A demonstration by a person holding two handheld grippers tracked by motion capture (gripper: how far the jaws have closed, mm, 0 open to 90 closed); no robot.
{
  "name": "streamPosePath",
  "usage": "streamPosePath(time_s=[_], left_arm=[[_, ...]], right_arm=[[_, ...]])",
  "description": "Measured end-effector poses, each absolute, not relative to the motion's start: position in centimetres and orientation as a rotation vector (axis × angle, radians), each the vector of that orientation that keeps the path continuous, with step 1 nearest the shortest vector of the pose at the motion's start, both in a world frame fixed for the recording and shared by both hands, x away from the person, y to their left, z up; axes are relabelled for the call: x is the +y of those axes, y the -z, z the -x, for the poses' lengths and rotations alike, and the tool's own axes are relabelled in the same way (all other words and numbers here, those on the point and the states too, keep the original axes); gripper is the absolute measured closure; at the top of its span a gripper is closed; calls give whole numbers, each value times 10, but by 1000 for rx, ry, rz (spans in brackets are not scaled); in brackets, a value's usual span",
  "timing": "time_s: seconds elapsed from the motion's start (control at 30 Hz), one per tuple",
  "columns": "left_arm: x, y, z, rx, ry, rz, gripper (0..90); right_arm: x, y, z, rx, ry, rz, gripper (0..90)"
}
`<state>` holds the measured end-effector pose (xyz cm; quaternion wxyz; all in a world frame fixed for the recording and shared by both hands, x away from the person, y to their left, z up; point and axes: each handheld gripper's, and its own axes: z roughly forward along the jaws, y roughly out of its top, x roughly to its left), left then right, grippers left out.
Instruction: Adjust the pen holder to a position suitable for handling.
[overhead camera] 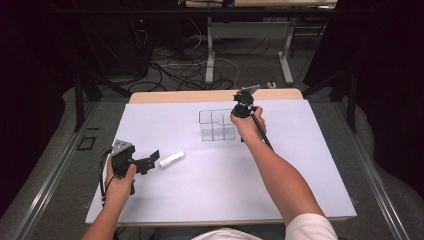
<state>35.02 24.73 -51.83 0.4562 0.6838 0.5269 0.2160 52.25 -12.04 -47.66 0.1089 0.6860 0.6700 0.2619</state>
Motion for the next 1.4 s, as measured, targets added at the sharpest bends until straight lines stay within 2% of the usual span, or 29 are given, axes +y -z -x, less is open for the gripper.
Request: streamPosePath(time_s=[0.73,1.4], left_arm=[[245,519,-350,1305,-532,-1692,3],[245,521,-351,1308,-530,-1704,2]], right_arm=[[-130,476,-483,2081,-798,-2005,845],[-143,476,-475,2114,-841,-2114,816]])
